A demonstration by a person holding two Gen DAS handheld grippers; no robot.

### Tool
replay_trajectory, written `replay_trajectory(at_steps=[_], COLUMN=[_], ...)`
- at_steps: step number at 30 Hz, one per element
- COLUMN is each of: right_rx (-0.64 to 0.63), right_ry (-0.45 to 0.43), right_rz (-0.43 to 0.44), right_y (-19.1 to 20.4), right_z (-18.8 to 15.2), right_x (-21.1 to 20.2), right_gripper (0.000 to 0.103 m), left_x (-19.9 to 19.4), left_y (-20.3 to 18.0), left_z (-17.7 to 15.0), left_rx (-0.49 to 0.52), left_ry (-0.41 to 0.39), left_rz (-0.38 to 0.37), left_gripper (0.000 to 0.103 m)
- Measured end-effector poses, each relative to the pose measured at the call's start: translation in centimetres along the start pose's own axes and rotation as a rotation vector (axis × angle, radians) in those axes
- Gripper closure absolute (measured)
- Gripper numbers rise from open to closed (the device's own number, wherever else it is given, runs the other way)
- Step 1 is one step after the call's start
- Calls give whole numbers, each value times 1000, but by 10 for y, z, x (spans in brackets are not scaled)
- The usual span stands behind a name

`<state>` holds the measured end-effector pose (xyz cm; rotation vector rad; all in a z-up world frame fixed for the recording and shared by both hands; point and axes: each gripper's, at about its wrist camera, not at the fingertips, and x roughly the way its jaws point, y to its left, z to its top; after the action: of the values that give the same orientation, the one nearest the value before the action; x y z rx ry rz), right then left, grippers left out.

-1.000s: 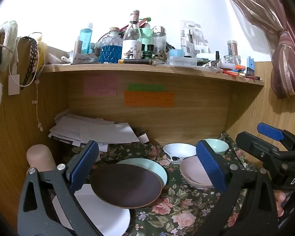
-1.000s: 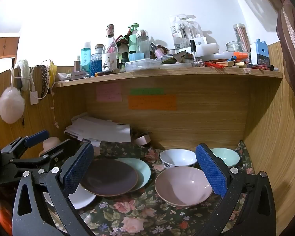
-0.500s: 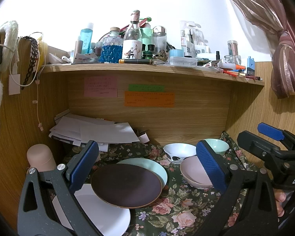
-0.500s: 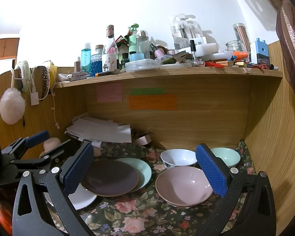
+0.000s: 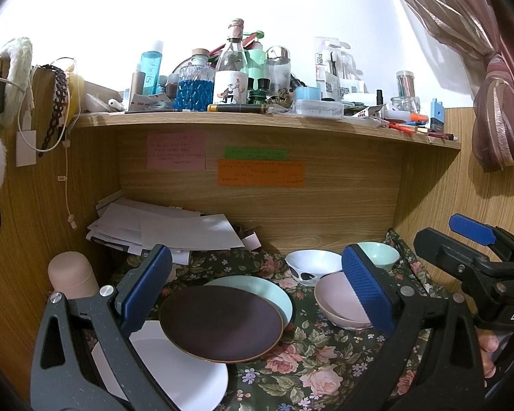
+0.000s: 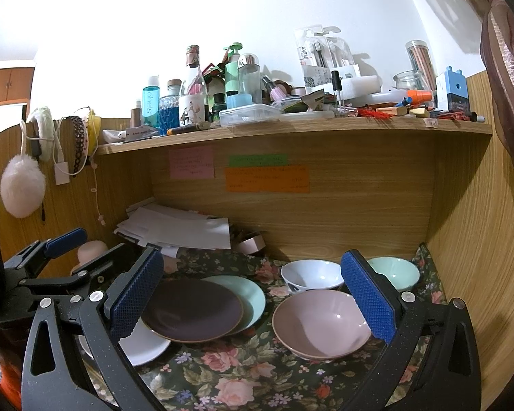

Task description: Organize plates and bowls

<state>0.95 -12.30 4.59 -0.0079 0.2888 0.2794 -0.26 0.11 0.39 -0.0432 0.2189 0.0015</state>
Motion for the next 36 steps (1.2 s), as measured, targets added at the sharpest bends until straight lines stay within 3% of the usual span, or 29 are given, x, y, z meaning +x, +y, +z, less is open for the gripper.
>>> replay_trajectory(at_steps=[20, 26, 29, 36], right_rx=[1, 0, 2, 6], right_ry=[7, 40, 68, 123], right_rz=[11, 20, 36, 48], right_y=[4, 6, 8, 10], right_z=[0, -4, -8, -18], right_x=[2, 15, 27, 53], right_gripper=[0, 0, 0, 0], left_x=[1, 8, 13, 21], left_y=[7, 20, 36, 74], left_z=[-2, -6, -10, -20], left_rx=[-4, -4, -10, -17], left_ry=[9, 58, 96, 142], left_rz=[8, 4, 23, 154], left_gripper=[2, 2, 2, 2])
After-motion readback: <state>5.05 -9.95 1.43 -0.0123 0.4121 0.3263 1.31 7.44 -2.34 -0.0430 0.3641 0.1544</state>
